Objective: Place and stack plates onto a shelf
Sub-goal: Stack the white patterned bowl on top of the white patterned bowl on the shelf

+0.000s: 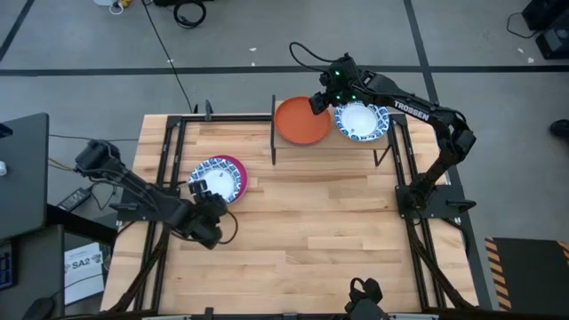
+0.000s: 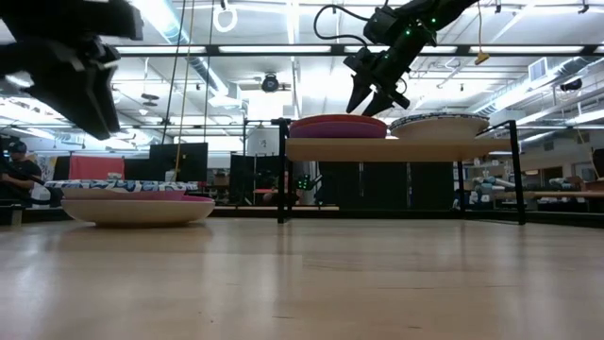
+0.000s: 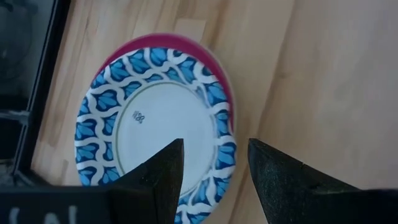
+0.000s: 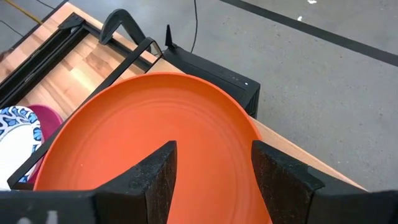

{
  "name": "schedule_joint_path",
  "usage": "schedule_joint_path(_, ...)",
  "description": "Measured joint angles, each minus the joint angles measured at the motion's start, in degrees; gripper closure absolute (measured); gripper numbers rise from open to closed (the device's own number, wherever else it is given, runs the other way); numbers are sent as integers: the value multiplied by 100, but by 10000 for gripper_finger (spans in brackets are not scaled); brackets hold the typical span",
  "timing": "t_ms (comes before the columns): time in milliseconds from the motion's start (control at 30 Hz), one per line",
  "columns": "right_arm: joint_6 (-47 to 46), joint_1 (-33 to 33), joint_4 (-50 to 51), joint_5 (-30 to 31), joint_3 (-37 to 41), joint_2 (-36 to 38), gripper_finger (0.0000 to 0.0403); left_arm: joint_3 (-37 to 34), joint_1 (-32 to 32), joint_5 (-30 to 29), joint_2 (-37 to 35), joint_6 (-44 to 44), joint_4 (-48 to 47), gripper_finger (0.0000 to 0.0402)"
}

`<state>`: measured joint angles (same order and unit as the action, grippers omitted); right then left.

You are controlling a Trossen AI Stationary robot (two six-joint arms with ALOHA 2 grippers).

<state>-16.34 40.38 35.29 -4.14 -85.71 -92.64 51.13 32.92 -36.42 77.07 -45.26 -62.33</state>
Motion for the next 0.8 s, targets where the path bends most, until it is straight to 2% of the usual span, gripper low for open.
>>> schedule_joint_path(200,0,0,0,0,0,0,190,0,-508,175,233,285,61,216)
schedule_joint_path(467,1,0,0,0,0,0,190,0,-1385,983,268,1172,611,216)
schedule_joint_path(633,2,0,0,0,1,0,190,0,-1990,1746,268,1646,1010,216)
schedule_joint_path(800,2,0,0,0,0,0,190,0,-2429,1918,270,1776,1077,216)
